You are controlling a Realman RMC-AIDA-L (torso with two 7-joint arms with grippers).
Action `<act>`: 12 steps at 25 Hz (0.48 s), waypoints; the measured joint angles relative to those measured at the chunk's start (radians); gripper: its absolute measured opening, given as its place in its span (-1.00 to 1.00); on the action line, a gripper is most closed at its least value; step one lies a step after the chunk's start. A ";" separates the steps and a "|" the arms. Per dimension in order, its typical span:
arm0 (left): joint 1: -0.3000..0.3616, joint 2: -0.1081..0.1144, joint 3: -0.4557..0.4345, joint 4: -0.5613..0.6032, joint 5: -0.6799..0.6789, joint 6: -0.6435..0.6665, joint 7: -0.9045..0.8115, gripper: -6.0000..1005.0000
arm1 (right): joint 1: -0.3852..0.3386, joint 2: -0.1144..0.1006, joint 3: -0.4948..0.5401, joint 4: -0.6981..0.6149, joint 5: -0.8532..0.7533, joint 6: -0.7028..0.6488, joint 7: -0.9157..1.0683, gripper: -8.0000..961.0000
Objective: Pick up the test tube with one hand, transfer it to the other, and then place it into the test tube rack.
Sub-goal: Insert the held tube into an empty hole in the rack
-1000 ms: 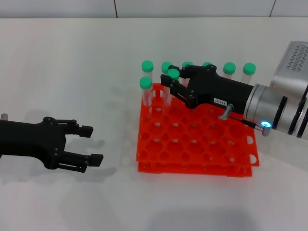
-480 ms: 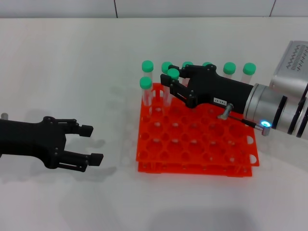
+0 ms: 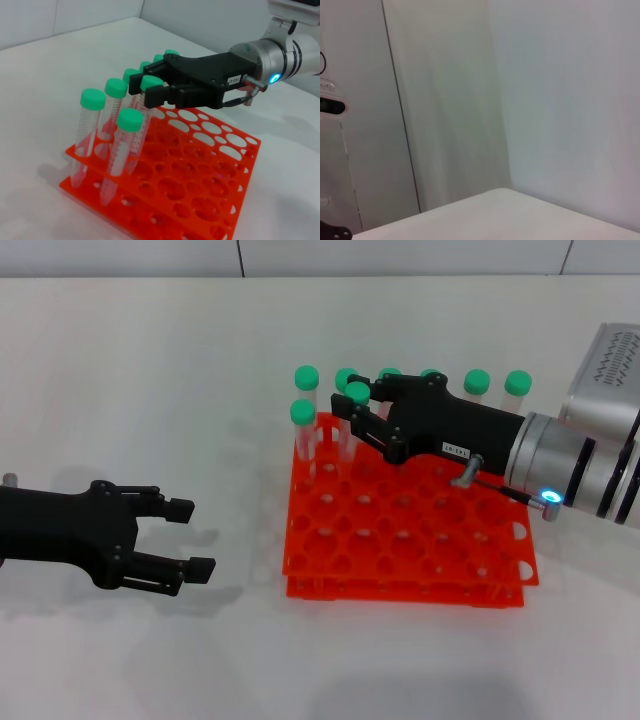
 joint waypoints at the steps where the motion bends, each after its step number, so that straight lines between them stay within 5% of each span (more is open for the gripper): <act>1: 0.000 0.000 0.000 0.000 0.000 0.000 0.000 0.73 | 0.000 0.000 0.000 0.000 0.000 0.000 0.000 -0.40; 12: 0.000 0.001 0.000 0.000 0.000 0.000 0.000 0.73 | 0.002 -0.002 -0.002 -0.004 -0.006 -0.003 0.000 -0.39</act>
